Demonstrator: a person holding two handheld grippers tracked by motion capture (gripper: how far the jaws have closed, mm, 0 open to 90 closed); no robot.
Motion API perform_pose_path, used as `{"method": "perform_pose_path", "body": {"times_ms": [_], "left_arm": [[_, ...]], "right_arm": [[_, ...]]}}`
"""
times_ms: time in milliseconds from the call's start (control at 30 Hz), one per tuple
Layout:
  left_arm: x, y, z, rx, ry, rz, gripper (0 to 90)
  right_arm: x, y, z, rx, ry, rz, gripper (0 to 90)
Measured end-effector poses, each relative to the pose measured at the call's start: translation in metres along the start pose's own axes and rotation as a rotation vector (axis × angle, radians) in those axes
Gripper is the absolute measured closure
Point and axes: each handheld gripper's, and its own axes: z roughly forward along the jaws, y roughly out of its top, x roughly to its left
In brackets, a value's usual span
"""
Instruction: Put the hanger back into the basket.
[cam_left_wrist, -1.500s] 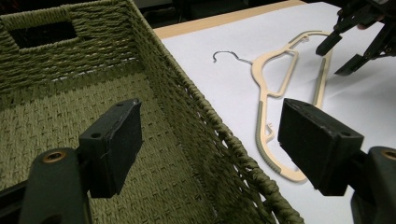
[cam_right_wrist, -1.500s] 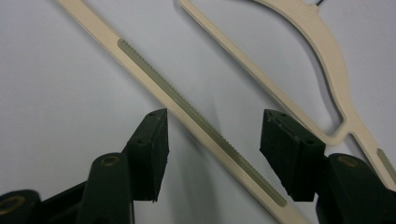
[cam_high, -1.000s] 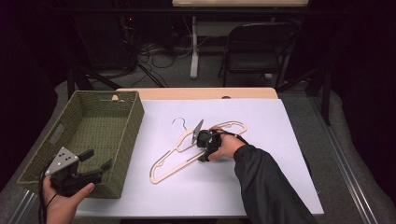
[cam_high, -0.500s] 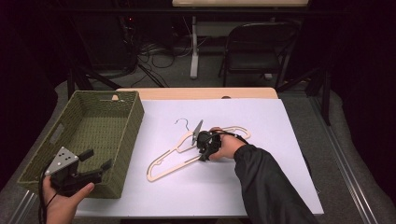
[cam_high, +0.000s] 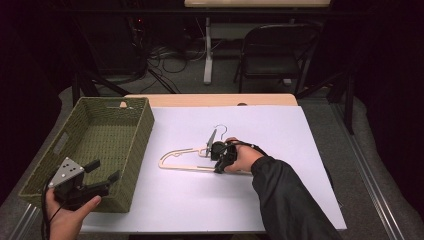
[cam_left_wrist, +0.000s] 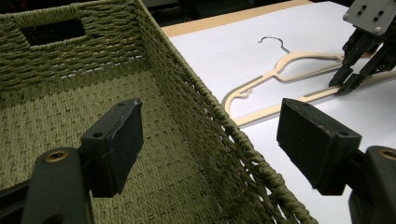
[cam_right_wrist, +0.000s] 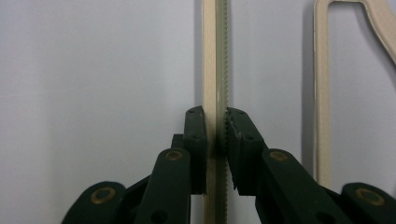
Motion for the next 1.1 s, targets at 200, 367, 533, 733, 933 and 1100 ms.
{"method": "perform_pose_path", "body": {"times_ms": [200,367,533,733,933,1100], "left_arm": [[-0.002,0.0,0.001,-0.001,-0.004,0.001,23.0],[-0.005,0.002,0.002,0.0,-0.01,0.012,23.2],[-0.011,0.004,0.003,-0.002,-0.024,0.029,23.7],[-0.02,0.006,0.008,0.003,-0.051,0.048,24.0],[-0.033,0.01,0.017,0.022,-0.09,0.073,24.1],[-0.046,0.016,0.029,0.038,-0.129,0.091,24.1]], "right_arm": [[0.003,0.0,0.0,0.004,-0.016,-0.015,79.7],[0.009,0.001,0.0,0.004,-0.072,-0.054,79.9],[0.016,-0.001,0.0,0.0,-0.142,-0.097,80.0],[0.03,-0.008,-0.003,-0.009,-0.208,-0.136,80.0],[0.05,-0.017,-0.007,-0.033,-0.292,-0.194,80.0],[0.065,-0.022,-0.011,-0.046,-0.365,-0.223,79.9]]}}
